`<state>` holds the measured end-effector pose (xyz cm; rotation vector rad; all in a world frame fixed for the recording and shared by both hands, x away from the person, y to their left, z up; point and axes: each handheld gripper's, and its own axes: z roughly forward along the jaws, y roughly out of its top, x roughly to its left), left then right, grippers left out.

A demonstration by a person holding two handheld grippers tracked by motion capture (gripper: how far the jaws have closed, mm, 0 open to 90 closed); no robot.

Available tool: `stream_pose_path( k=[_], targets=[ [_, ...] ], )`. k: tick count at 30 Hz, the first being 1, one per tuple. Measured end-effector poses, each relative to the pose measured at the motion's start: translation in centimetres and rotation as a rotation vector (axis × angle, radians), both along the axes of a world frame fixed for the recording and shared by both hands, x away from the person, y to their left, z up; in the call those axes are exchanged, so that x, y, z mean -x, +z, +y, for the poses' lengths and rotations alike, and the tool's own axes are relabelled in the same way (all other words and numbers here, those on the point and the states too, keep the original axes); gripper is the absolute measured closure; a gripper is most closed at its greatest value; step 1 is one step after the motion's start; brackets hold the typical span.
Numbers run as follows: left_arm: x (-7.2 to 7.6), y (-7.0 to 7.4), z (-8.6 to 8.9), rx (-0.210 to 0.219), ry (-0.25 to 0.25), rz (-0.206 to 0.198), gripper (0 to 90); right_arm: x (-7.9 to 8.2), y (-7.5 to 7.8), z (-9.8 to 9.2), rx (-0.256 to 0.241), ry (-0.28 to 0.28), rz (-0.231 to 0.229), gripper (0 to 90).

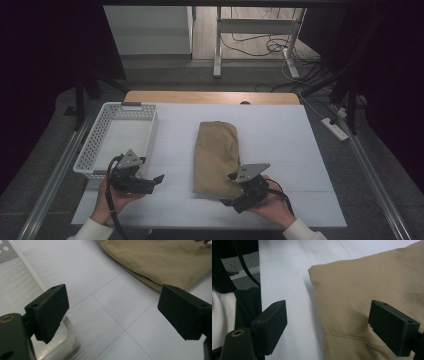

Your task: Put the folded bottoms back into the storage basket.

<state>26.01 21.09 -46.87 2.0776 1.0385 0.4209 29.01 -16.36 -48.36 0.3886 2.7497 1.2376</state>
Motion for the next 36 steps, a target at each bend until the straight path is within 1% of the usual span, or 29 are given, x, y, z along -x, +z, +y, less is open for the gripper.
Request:
stream_pose_path(
  k=[1,5,6,7,8,9,10,11,14,15,16,19,20,21,23,25,27,29,30,32,33,36],
  targets=[
    [0.0,0.0,0.0,0.0,0.001,-0.001,9.9,0.0,-0.1,0.0,0.006,-0.001,-0.004,15.7],
    [0.0,0.0,0.0,-0.001,-0.001,0.0,9.9,0.0,-0.5,0.1,0.024,0.001,0.006,16.6],
    [0.0,-0.1,-0.1,-0.002,-0.003,0.003,9.9,-0.1,-0.8,0.1,0.043,0.001,0.004,16.8],
    [0.0,-0.1,-0.1,-0.002,-0.003,0.003,9.9,-0.1,-0.8,0.1,0.043,0.001,0.004,16.8],
    [0.0,-0.2,-0.1,-0.005,-0.005,0.006,9.9,-0.1,-1.0,0.0,0.061,-0.001,0.002,18.5],
    [0.0,-0.2,-0.1,-0.005,-0.005,0.006,9.9,-0.1,-1.0,0.0,0.061,-0.001,0.002,18.5],
    [0.0,-0.3,-0.2,-0.007,-0.006,0.007,9.9,-0.2,-1.2,0.0,0.076,-0.005,0.002,18.9],
    [0.0,-0.3,-0.2,-0.007,-0.006,0.007,9.9,-0.2,-1.2,0.0,0.076,-0.005,0.002,18.9],
    [-0.1,-0.4,-0.3,-0.009,-0.008,0.011,9.9,-0.3,-1.7,0.0,0.104,-0.014,-0.005,19.9],
    [-0.1,-0.4,-0.3,-0.009,-0.008,0.011,9.9,-0.3,-1.7,0.0,0.104,-0.014,-0.005,19.9],
    [-0.1,-0.4,-0.3,-0.008,-0.008,0.013,9.9,-0.4,-2.0,0.0,0.135,-0.017,-0.012,19.9],
    [-0.1,-0.5,-0.3,-0.008,-0.009,0.014,9.9,-0.6,-2.6,0.1,0.154,-0.02,-0.002,20.0],
    [-0.1,-0.5,-0.3,-0.009,-0.01,0.015,9.9,-0.6,-2.8,0.1,0.17,-0.019,-0.007,20.0],
    [-0.1,-0.5,-0.3,-0.009,-0.01,0.015,9.9,-0.6,-2.8,0.1,0.17,-0.019,-0.007,20.0],
    [-0.1,-0.5,-0.3,-0.01,-0.012,0.015,9.9,-0.6,-3.2,0.2,0.187,-0.023,-0.022,20.0],
    [-0.1,-0.5,-0.3,-0.01,-0.013,0.017,9.9,-0.7,-3.2,0.2,0.19,-0.023,-0.024,20.1],
    [-0.1,-0.6,-0.3,-0.009,-0.013,0.019,9.9,-0.7,-3.5,0.2,0.211,-0.029,-0.036,21.3],
    [-0.2,-0.6,-0.3,-0.009,-0.01,0.018,9.8,-0.8,-3.7,0.2,0.215,-0.034,-0.052,22.9],
    [-0.2,-0.6,-0.3,-0.008,-0.008,0.018,9.8,-0.8,-3.7,0.2,0.215,-0.034,-0.052,22.9],
    [-0.2,-0.6,-0.3,-0.006,-0.007,0.018,9.8,-0.7,-3.7,0.1,0.217,-0.053,-0.064,28.7],
    [-0.2,-0.6,-0.3,-0.006,-0.007,0.018,9.8,-0.8,-3.6,0.1,0.216,-0.055,-0.065,31.9],
    [-0.2,-0.6,-0.3,-0.009,-0.01,0.02,9.8,-0.9,-3.5,-0.1,0.219,-0.067,-0.089,41.0]
  ],
)
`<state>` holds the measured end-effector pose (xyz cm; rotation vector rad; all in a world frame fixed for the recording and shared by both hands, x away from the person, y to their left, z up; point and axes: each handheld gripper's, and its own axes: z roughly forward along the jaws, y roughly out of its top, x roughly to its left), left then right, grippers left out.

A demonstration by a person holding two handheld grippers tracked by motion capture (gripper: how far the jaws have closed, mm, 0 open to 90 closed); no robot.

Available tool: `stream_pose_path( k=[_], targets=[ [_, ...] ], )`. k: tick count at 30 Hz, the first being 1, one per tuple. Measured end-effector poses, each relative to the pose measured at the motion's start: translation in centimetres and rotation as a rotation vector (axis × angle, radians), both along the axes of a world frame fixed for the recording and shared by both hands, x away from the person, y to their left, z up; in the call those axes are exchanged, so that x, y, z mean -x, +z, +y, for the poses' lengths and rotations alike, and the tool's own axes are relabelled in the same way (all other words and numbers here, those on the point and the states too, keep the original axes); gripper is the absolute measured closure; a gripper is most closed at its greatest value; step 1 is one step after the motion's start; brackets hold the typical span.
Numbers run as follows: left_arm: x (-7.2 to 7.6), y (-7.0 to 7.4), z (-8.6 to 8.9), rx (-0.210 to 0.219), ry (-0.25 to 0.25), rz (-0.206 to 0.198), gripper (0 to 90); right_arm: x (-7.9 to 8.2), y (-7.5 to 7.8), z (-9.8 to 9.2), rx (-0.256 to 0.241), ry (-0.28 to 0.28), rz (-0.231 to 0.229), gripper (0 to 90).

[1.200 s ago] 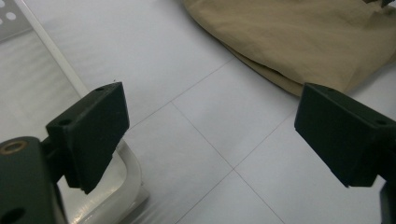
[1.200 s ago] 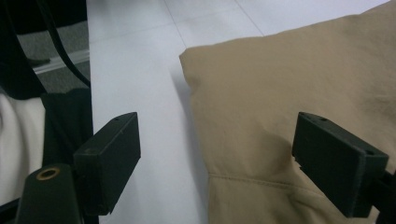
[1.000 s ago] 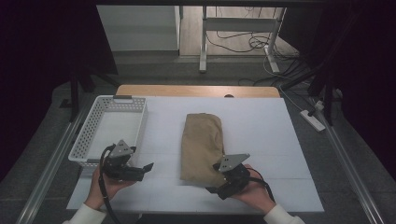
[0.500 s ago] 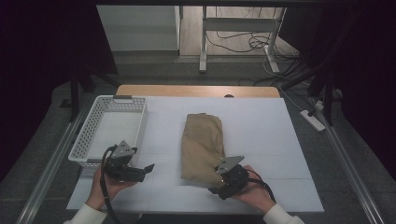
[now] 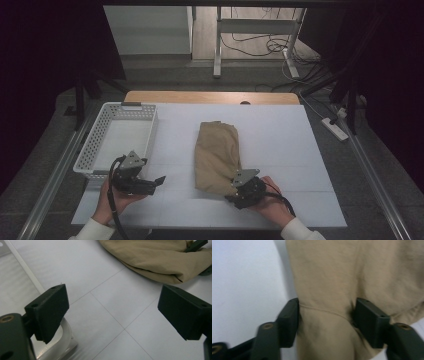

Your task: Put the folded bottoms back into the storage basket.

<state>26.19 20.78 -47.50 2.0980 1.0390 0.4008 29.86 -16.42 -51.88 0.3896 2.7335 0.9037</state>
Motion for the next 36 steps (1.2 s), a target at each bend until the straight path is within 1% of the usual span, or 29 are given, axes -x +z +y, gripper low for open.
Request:
stream_pose_path(
  k=[2,5,7,9,11,12,13,15,16,17,19,21,23,25,28,29,32,36],
  targets=[
    [0.0,0.0,0.0,0.001,0.0,0.001,9.8,0.0,0.1,0.0,0.009,0.001,-0.019,47.1],
    [-0.1,-0.1,0.0,0.005,0.003,0.006,9.8,-0.2,0.2,0.0,0.021,-0.006,-0.031,56.8],
    [-0.1,-0.1,0.0,0.007,0.002,0.008,9.8,-0.3,0.4,0.0,0.03,0.005,-0.039,62.5],
    [-0.1,-0.2,0.0,0.006,0.002,0.009,9.9,-0.3,0.5,0.0,0.029,0.005,-0.039,65.8],
    [-0.1,-0.2,0.0,0.007,0.002,0.011,9.9,-0.4,0.5,0.0,0.023,0.009,-0.033,66.9],
    [-0.2,-0.3,0.0,0.008,0.003,0.012,9.9,-0.5,0.6,-0.1,0.023,0.005,-0.028,69.4],
    [-0.2,-0.3,0.0,0.008,0.004,0.012,9.9,-0.6,0.5,-0.1,0.011,0.005,-0.025,70.9],
    [-0.2,-0.2,0.0,0.007,0.006,0.011,9.9,-0.7,0.7,-0.2,0.005,0.002,-0.015,73.4],
    [-0.2,-0.2,0.0,0.007,0.009,0.011,9.9,-0.7,0.7,-0.2,0.005,0.002,-0.015,73.4],
    [-0.2,-0.2,0.0,0.008,0.012,0.012,9.8,-0.8,0.8,-0.3,-0.012,0.005,-0.001,75.1],
    [-0.1,-0.1,0.1,0.013,0.016,0.005,9.8,-0.8,1.0,-0.4,-0.017,0.004,0.005,76.2],
    [-0.1,0.0,0.1,0.018,0.018,0.002,9.9,-0.9,1.2,-0.6,-0.034,-0.001,0.015,77.1],
    [0.0,0.1,0.2,0.025,0.017,-0.005,10.0,-0.9,1.3,-0.6,-0.038,-0.001,0.017,77.5],
    [0.1,0.3,0.2,0.026,0.018,-0.011,10.0,-0.6,1.7,-0.7,-0.053,0.005,0.023,78.0],
    [0.1,0.4,0.2,0.028,0.02,-0.013,10.0,-0.2,1.9,-0.8,-0.06,0.009,0.02,78.1],
    [0.2,0.5,0.2,0.029,0.02,-0.016,10.0,0.1,2.1,-0.9,-0.069,0.013,0.026,78.1],
    [0.2,0.6,0.2,0.029,0.02,-0.02,10.0,0.8,2.2,-1.2,-0.072,0.024,0.03,78.1],
    [0.2,0.6,0.0,0.031,0.015,-0.02,10.1,1.6,2.3,-1.4,-0.076,0.039,0.05,78.0]
  ],
)
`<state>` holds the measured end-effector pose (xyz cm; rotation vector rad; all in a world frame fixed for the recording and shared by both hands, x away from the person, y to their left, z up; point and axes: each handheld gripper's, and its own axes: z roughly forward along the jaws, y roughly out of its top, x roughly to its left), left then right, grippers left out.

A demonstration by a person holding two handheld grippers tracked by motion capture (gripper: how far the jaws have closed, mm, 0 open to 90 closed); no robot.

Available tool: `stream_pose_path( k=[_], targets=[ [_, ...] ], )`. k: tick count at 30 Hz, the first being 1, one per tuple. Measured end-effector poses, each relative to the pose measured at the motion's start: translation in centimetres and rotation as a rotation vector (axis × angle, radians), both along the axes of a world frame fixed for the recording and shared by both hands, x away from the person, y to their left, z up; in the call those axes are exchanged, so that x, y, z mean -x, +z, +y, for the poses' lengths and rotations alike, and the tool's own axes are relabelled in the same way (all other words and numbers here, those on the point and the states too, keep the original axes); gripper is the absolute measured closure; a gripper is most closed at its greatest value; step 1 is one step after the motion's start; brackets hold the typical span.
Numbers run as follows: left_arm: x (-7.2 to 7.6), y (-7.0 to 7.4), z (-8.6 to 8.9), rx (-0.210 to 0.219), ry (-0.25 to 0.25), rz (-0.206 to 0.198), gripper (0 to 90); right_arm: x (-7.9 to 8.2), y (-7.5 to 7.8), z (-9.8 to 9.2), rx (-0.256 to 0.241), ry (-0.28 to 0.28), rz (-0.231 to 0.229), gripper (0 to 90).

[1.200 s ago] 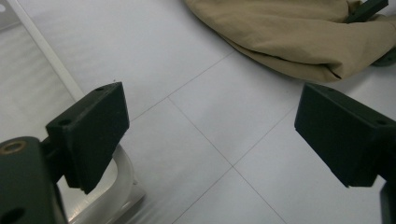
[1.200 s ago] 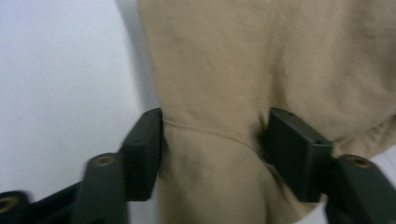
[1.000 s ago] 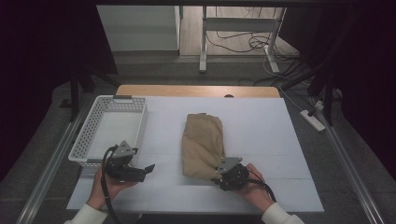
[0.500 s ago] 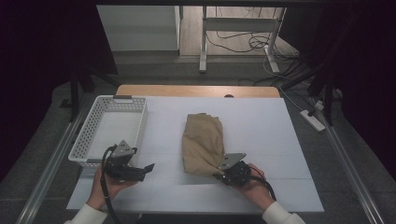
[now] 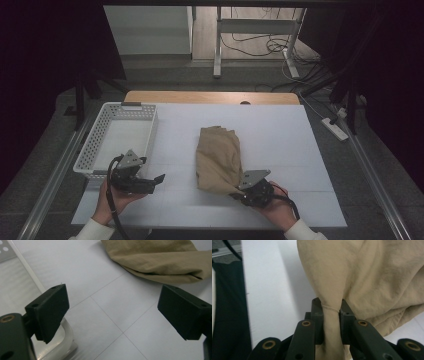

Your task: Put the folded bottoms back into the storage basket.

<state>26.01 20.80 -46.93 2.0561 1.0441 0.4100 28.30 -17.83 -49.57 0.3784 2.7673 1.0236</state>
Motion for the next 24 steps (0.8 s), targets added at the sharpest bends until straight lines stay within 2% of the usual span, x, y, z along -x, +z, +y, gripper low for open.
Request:
stream_pose_path(
  k=[9,17,24],
  targets=[
    [-0.6,0.4,-1.1,-0.005,-0.019,-0.014,10.3,-0.3,-0.4,0.0,-0.003,0.011,0.026,77.8],
    [-1.8,0.9,-2.5,-0.011,-0.044,-0.02,10.2,-0.3,-0.6,0.1,0.0,0.015,0.024,77.7],
    [-3.5,1.1,-4.1,0.003,-0.076,-0.008,10.1,-0.3,-0.7,0.1,0.0,0.02,0.027,77.6]
  ],
)
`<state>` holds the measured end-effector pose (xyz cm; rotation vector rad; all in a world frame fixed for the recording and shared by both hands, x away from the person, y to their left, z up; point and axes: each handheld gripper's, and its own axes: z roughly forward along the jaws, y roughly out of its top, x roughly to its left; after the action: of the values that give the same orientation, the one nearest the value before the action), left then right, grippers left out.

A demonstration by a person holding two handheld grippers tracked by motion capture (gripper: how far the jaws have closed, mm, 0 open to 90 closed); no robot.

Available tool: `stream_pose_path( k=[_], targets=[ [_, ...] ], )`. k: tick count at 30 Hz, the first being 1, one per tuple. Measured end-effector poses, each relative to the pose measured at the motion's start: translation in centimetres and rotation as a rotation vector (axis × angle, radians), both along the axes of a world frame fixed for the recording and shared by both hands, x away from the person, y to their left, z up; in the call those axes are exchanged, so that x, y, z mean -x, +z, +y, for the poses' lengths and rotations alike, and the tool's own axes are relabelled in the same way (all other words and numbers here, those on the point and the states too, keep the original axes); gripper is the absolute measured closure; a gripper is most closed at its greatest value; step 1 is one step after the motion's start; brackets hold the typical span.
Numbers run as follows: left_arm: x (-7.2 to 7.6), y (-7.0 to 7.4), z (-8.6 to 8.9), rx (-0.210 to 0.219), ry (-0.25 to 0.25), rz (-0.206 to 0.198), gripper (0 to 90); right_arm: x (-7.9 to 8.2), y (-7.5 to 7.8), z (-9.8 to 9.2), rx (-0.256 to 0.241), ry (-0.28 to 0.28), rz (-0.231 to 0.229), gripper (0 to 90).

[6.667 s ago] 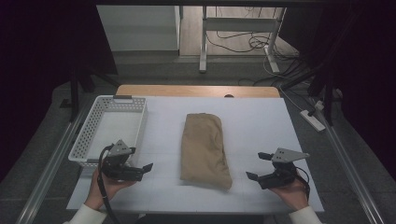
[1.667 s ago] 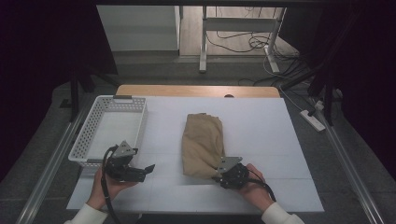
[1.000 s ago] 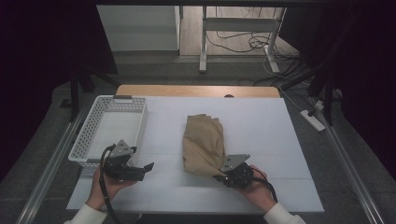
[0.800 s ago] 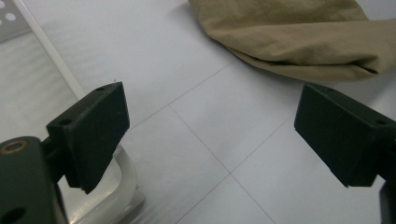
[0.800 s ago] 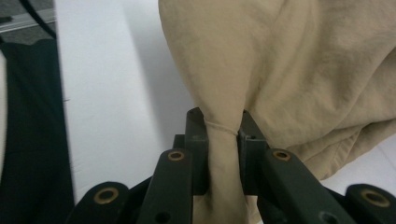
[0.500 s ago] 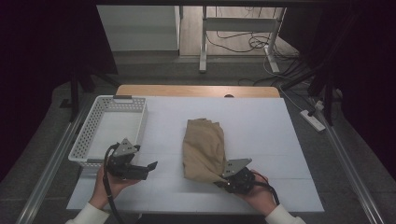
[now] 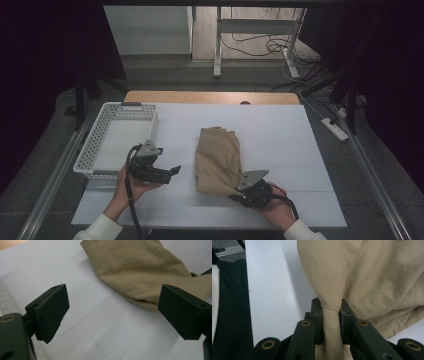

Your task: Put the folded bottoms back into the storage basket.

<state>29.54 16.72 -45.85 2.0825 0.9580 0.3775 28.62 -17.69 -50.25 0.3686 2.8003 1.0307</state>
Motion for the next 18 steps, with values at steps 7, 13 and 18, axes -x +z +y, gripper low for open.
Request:
stream_pose_path(
  k=[7,13,18],
  targets=[
    [-1.2,-0.1,-1.5,-0.015,-0.02,0.005,10.0,0.0,-0.1,0.0,0.002,0.005,-0.005,77.4],
    [-2.3,-0.1,-2.3,-0.017,-0.028,0.008,10.0,0.1,-0.1,0.0,0.006,0.007,-0.006,77.3],
    [-3.4,-0.2,-3.2,-0.017,-0.036,0.016,9.9,0.1,-0.1,0.0,0.007,0.008,-0.007,77.3]
  ],
)
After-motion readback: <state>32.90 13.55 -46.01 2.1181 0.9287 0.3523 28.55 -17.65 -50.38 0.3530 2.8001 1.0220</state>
